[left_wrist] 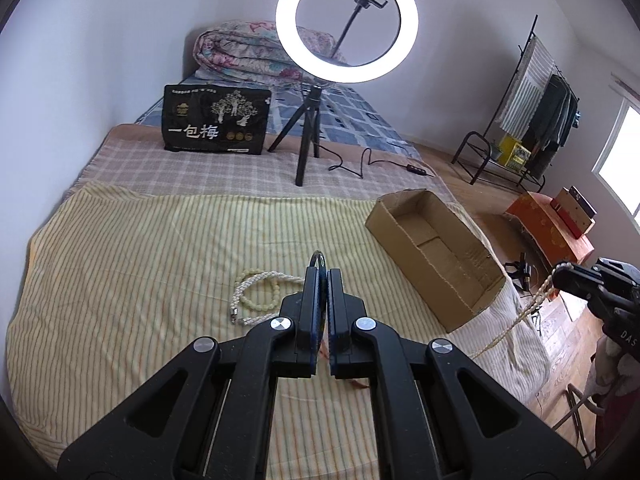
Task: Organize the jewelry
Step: 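Carry the pearl bracelet in the right tool and the bangle in the left tool to the box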
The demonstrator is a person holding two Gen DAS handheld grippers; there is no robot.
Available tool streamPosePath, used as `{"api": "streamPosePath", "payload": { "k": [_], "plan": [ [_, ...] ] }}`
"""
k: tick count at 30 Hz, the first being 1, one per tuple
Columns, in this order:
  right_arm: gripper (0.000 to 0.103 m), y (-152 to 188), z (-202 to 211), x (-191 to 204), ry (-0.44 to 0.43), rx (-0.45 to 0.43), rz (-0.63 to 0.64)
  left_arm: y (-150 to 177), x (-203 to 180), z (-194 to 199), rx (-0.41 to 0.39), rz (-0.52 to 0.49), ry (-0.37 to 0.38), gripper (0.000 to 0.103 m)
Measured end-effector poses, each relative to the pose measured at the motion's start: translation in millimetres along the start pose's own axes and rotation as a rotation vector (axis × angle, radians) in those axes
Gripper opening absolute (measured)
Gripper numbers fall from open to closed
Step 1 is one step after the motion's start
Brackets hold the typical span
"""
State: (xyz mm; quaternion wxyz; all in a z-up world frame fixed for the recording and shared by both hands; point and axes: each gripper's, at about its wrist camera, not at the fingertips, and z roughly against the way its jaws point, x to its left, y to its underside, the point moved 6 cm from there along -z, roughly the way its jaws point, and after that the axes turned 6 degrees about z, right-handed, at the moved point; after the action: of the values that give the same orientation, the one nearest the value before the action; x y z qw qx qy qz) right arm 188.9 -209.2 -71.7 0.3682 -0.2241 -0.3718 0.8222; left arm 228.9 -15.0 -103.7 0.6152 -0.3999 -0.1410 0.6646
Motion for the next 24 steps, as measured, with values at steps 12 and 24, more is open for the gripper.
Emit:
{"api": "streamPosePath", "payload": {
  "k": [12,24],
  "plan": [
    [0.003,-5,12,-68,0.118,-0.013,-0.042,-22,-82,-44,0.027,-0.032,0.129,0.001],
    [0.003,8,1,-125,0.195,0.008,-0.090,-21,-162,-107,0.078,-0.082,0.215,0.001]
  ]
}}
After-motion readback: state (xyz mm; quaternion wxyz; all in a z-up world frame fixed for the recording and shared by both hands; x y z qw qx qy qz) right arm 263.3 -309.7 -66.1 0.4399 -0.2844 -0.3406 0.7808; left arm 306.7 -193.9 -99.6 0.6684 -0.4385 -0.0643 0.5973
